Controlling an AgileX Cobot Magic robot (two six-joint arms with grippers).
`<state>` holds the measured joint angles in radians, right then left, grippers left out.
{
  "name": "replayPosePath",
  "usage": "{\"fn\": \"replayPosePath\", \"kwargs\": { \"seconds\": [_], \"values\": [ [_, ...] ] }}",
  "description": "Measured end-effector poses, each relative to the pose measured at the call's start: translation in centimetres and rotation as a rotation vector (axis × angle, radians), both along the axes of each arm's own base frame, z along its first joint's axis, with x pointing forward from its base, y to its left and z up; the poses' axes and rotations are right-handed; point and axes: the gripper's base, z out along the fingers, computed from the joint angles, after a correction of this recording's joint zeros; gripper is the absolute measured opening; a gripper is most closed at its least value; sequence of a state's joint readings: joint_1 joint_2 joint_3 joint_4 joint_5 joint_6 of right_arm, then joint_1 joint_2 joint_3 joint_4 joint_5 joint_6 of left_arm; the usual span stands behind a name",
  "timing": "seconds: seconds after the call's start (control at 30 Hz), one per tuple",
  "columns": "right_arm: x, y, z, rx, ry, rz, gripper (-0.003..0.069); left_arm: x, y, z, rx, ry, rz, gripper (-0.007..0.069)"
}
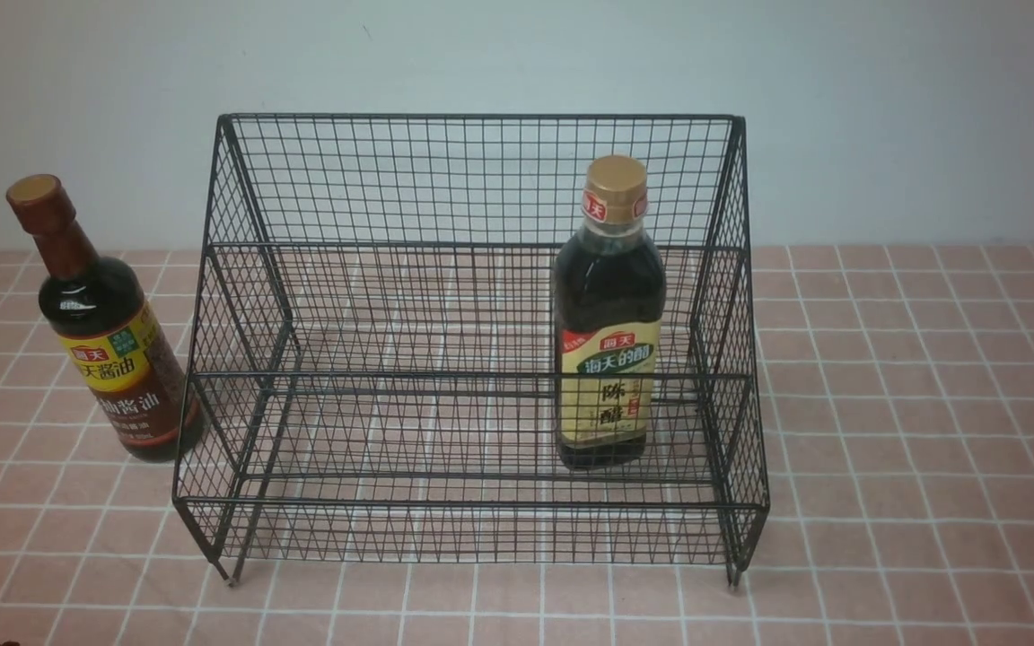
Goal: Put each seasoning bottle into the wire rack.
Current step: Use the left arm to grab the condiment bottle closest to it
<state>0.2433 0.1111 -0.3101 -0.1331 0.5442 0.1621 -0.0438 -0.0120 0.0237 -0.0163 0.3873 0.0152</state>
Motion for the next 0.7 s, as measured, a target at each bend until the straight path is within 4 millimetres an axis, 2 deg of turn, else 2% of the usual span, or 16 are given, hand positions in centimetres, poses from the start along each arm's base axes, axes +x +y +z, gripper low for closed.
{"fn": "replayPosePath", "kwargs": {
  "seconds": [0.1, 0.13, 0.17, 0.27, 0.7],
  "values": [
    [0.4, -0.3, -3.6, -0.021, 0.031, -0.084, -0.0013, 0.0, 0.0, 0.0, 0.000, 0.000, 0.000, -0.0004],
    [0.4, -0.4, -4.1, -0.022, 0.035, -0.093, -0.0013, 0.0, 0.0, 0.0, 0.000, 0.000, 0.000, -0.0004],
    [0.4, -0.6, -5.9, -0.028, 0.053, -0.130, -0.0013, 0.0, 0.0, 0.0, 0.000, 0.000, 0.000, -0.0004],
    [0.5, -0.8, -9.1, -0.037, 0.117, -0.170, -0.0013, 0.0, 0.0, 0.0, 0.000, 0.000, 0.000, -0.0004],
    [0.6, -0.8, -8.9, -0.034, 0.058, -0.181, -0.0013, 0.0, 0.0, 0.0, 0.000, -0.001, 0.000, -0.0004]
  ]
}}
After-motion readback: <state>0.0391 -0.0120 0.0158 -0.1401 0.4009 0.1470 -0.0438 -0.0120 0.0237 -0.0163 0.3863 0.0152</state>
